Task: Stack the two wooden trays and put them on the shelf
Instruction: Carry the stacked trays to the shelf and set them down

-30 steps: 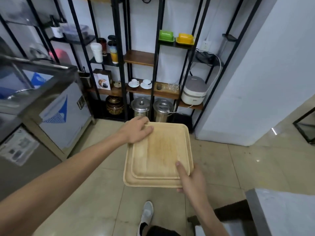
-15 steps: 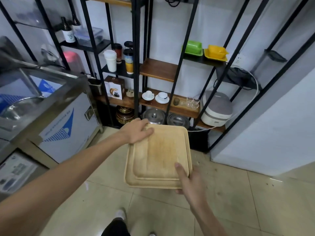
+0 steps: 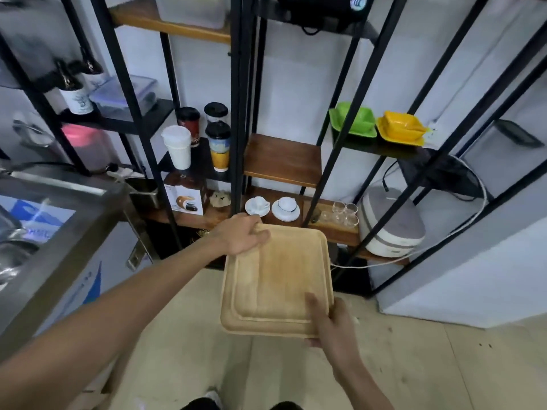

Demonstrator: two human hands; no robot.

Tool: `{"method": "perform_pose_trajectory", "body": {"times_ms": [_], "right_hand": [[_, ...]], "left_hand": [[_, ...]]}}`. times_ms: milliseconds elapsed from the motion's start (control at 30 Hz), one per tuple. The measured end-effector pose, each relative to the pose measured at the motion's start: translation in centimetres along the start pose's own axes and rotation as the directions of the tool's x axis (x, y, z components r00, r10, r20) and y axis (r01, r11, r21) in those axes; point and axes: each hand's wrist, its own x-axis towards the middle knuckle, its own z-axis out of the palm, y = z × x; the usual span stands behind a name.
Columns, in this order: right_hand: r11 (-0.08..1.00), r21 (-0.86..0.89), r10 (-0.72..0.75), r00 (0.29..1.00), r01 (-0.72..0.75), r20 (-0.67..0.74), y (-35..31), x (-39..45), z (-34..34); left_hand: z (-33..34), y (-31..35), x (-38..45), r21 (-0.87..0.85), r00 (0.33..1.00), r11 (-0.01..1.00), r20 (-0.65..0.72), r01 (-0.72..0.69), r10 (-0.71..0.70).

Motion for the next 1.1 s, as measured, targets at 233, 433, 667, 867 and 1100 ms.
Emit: {"method": "perform_pose_trajectory", "body": {"times_ms": [233, 433, 667, 867, 1100], "right_hand": [[0.999, 0.024, 0.024, 0.999, -0.023, -0.046, -4.9, 7.9, 3.8], [0.998, 0.056, 0.025, 0.996, -0.021, -0.088, -7.8, 16.5, 5.5], [1.000, 0.006, 0.018, 0.994, -0.018, -0.108, -11.0, 26.2, 6.3], [0.999, -0.044, 0.001, 0.991, -0.007, -0.137, -13.4, 32.7, 7.3], [0.997, -0.070, -0.026, 0.990, 0.017, -0.137, -16.5, 37.4, 9.7]], "left_hand": [[-4.4, -2.8, 9.6, 0.030, 0.999, 0.999, 0.014, -0.033, 0.032], [-6.6, -3.3, 18.7, 0.051, 0.999, 0.998, 0.005, -0.042, 0.042], [-8.8, -2.2, 28.4, 0.108, 1.000, 0.994, -0.007, 0.014, -0.013], [-10.1, -1.5, 35.5, 0.144, 0.997, 0.987, -0.019, 0.073, -0.071], [-11.5, -3.8, 41.4, 0.081, 0.993, 0.990, 0.014, 0.113, -0.115]]}}
